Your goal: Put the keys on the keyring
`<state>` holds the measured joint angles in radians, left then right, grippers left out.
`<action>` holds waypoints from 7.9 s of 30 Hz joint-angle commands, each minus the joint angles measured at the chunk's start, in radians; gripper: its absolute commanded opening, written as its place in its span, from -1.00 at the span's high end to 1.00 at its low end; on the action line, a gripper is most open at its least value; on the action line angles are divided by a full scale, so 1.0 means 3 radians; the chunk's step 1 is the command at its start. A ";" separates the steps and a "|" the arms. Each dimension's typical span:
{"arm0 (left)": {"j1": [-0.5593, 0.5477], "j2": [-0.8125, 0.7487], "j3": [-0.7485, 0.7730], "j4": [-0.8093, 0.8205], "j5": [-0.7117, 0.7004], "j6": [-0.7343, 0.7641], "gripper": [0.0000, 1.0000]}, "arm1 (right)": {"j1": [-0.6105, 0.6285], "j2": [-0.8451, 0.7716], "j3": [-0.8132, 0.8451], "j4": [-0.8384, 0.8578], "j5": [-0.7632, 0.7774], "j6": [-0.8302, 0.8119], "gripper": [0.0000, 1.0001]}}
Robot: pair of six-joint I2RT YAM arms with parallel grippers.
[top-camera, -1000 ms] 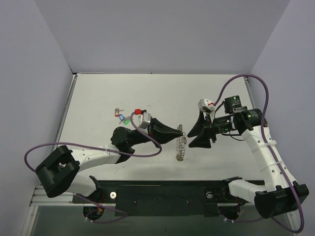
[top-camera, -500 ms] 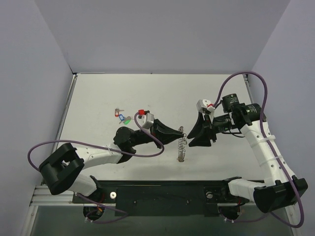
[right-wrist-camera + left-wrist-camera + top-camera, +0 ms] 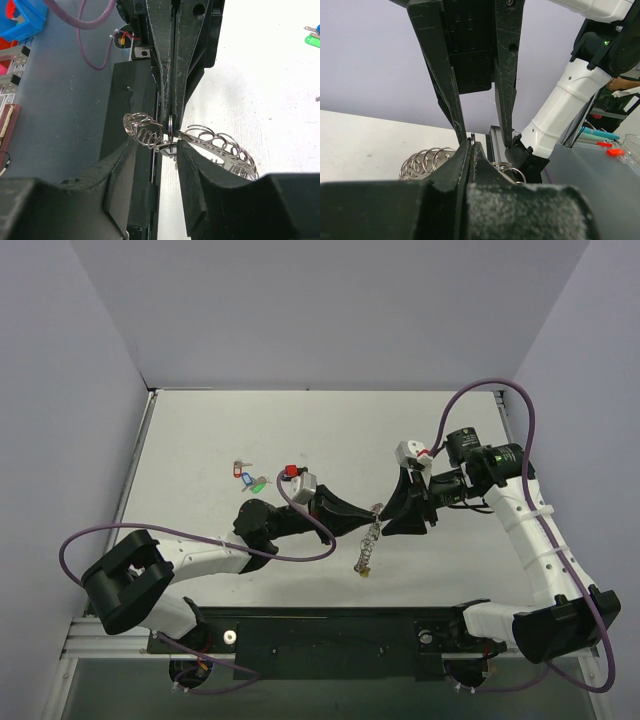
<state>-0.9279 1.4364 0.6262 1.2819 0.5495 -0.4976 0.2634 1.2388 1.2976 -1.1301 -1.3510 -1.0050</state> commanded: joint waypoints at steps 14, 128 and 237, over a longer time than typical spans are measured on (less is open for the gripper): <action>-0.0072 0.0018 0.0132 0.0774 -0.0103 -0.0029 1.00 | 0.0027 0.0028 0.0113 -0.0119 -0.0119 -0.0142 0.56; -0.0230 0.0468 0.1609 -0.2458 0.0873 0.1173 1.00 | -0.0198 -0.0259 0.0164 -0.0426 0.1077 0.0236 1.00; -0.0179 -0.0033 0.0214 0.0820 -0.1024 -0.0443 1.00 | -0.0515 -0.0581 -0.0777 0.1870 -0.0196 0.2803 0.49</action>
<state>-0.9863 1.4479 0.6380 1.2484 0.2256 -0.6205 0.1020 1.0569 1.0199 -0.5369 -1.3598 -0.1154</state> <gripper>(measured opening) 0.017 0.252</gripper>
